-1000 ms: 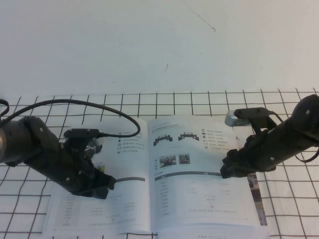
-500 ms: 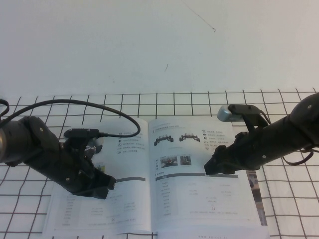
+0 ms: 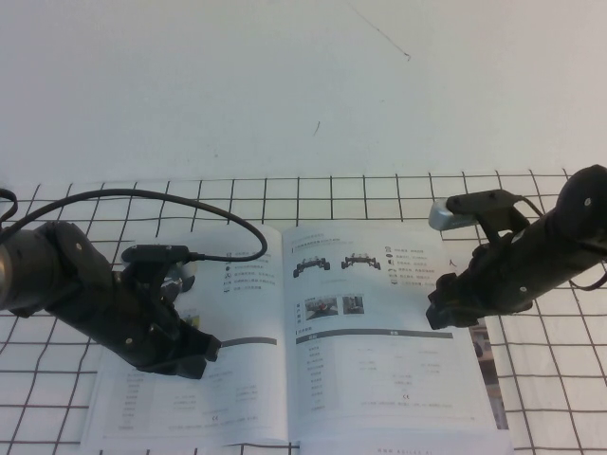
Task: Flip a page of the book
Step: Open the closed book
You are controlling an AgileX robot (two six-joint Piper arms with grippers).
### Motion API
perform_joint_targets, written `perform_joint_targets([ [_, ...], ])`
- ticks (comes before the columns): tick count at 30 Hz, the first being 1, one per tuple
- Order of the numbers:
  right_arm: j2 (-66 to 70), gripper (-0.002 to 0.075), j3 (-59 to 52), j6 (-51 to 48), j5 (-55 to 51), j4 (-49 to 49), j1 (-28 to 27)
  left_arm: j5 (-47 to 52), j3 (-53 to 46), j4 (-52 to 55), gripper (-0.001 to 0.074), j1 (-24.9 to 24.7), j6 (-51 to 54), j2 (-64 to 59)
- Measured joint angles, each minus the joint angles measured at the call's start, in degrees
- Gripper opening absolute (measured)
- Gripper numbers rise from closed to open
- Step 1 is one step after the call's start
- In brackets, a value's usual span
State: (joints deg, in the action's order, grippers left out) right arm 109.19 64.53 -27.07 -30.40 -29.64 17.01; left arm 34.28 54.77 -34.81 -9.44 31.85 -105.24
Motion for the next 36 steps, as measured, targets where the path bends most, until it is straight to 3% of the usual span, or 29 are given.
perform_joint_targets([
  [20,2.9,0.0472,0.1,-4.5,-0.7,-7.7,-0.2,0.0,0.0,0.0,-0.0004,0.0,-0.2,0.0],
  [36,4.0,0.0472,0.1,-25.6,-7.2,-32.7,-0.5,0.0,0.0,0.0,-0.0004,0.0,-0.2,0.0],
])
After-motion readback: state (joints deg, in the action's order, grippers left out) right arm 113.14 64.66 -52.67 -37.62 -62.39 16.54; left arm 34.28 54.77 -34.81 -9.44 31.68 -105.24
